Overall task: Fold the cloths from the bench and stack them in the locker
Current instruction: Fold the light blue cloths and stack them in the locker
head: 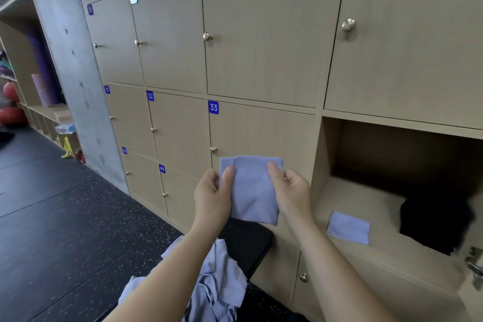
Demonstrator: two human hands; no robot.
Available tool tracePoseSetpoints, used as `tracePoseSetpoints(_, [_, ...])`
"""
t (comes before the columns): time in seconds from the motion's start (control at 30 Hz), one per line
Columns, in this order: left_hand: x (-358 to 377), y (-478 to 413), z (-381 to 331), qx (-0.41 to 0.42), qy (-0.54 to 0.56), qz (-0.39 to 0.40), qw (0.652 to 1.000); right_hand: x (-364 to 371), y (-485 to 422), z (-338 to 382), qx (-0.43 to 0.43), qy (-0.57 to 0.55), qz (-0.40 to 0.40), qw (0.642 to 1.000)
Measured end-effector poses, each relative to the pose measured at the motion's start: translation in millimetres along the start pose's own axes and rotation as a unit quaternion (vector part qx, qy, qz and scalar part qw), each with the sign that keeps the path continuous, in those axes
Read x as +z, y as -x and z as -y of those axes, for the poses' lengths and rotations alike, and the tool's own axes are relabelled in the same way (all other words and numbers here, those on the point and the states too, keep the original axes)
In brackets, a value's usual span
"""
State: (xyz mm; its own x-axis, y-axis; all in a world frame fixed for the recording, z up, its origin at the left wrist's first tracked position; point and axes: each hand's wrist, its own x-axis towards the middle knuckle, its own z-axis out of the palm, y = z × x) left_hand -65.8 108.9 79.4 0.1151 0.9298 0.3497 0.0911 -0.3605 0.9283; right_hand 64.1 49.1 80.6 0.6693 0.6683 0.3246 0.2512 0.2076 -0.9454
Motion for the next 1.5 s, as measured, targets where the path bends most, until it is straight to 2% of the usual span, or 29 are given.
tracePoseSetpoints(0.13, [9,8,10,0.035,-0.067,0.0,0.997,-8,6,-18,-0.049,0.145,-0.089,0.984])
tracePoseSetpoints(0.27, [24,17,17,0.029,-0.094,0.007,0.995,-25,9,-31,-0.058,0.19,-0.111,0.974])
tracePoseSetpoints(0.43, [53,30,25,0.007,-0.072,0.017,0.997,-50,15,-45,0.033,0.126,-0.078,0.988])
tracePoseSetpoints(0.5, [66,34,28,0.008,-0.073,0.035,0.997,-59,23,-55,0.044,0.168,-0.074,0.982])
tracePoseSetpoints(0.7, [127,55,47,-0.023,-0.084,0.131,0.988,-114,26,-99,0.066,0.267,-0.147,0.95])
tracePoseSetpoints(0.83, [168,62,66,-0.094,-0.107,0.232,0.962,-153,19,-137,0.114,0.277,-0.148,0.943])
tracePoseSetpoints(0.93, [193,66,87,-0.219,-0.032,0.333,0.917,-179,14,-168,0.149,0.293,-0.141,0.934])
tracePoseSetpoints(1.0, [209,66,101,-0.281,-0.011,0.363,0.888,-192,9,-190,0.176,0.286,-0.118,0.935])
tracePoseSetpoints(1.07, [225,63,115,-0.297,-0.024,0.364,0.882,-204,3,-211,0.213,0.23,-0.08,0.946])
tracePoseSetpoints(1.2, [262,46,132,-0.27,-0.048,0.37,0.888,-225,-21,-236,0.276,0.125,-0.04,0.952])
tracePoseSetpoints(1.5, [360,-10,141,-0.165,-0.053,0.344,0.923,-261,-125,-276,0.242,0.139,-0.129,0.952])
